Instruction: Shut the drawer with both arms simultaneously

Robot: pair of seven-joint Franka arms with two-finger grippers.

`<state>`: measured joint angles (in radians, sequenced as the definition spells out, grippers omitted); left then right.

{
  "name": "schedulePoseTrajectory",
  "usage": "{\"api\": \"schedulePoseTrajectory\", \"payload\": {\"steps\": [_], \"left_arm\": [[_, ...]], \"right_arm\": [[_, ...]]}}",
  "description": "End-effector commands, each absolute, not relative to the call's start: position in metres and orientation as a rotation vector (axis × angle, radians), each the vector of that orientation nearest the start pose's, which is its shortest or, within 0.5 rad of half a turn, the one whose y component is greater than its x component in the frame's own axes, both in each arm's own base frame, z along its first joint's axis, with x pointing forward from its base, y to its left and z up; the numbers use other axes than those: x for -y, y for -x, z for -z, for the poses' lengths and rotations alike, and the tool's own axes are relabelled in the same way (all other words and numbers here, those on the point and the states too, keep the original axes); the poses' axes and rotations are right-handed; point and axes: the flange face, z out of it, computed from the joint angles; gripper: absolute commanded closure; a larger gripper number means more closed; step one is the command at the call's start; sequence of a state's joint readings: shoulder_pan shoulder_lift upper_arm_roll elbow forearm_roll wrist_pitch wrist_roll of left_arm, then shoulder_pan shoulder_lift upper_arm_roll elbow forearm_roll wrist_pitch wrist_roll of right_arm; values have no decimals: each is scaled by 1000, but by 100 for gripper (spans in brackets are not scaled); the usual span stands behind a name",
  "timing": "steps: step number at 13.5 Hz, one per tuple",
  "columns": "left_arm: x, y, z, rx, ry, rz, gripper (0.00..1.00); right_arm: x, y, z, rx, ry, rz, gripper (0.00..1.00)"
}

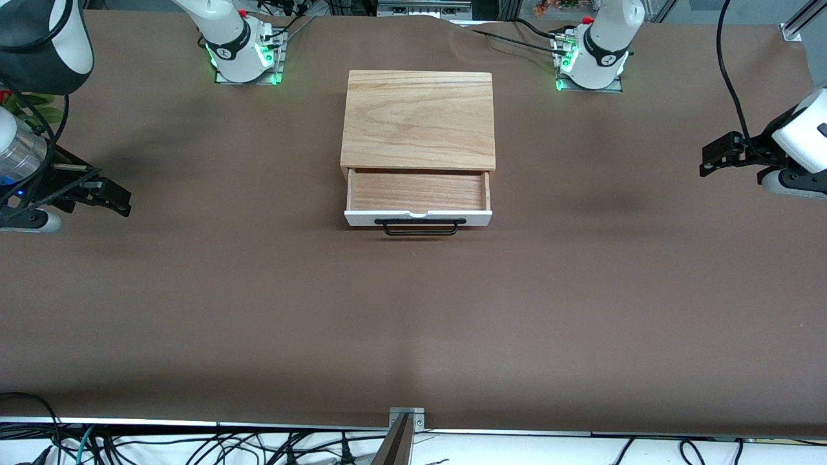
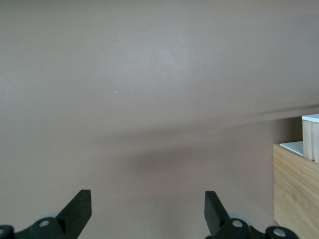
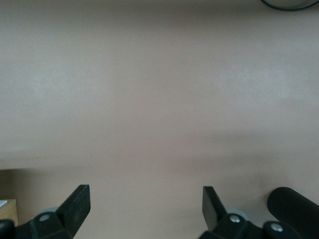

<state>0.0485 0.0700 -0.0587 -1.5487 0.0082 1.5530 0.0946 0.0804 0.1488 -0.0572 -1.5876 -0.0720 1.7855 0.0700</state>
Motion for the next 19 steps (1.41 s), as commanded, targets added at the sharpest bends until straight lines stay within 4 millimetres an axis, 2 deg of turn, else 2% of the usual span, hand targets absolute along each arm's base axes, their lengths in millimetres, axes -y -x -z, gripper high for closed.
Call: {"api": "schedulePoseTrajectory", "payload": {"steps": [1,6,19], "left_arm": [[8,-572,-599,-134,3176,-86,0],[13,-576,-598,-130,3184,-40,0],[12,-577,-588,-132,3183,-81,0]], "right_arm": [[-9,-617,-554,-81,3198,93,0],[-8,-617,-555,-76,3198,98,0],[-2,-617,-555,-91,3199,95,0]]}}
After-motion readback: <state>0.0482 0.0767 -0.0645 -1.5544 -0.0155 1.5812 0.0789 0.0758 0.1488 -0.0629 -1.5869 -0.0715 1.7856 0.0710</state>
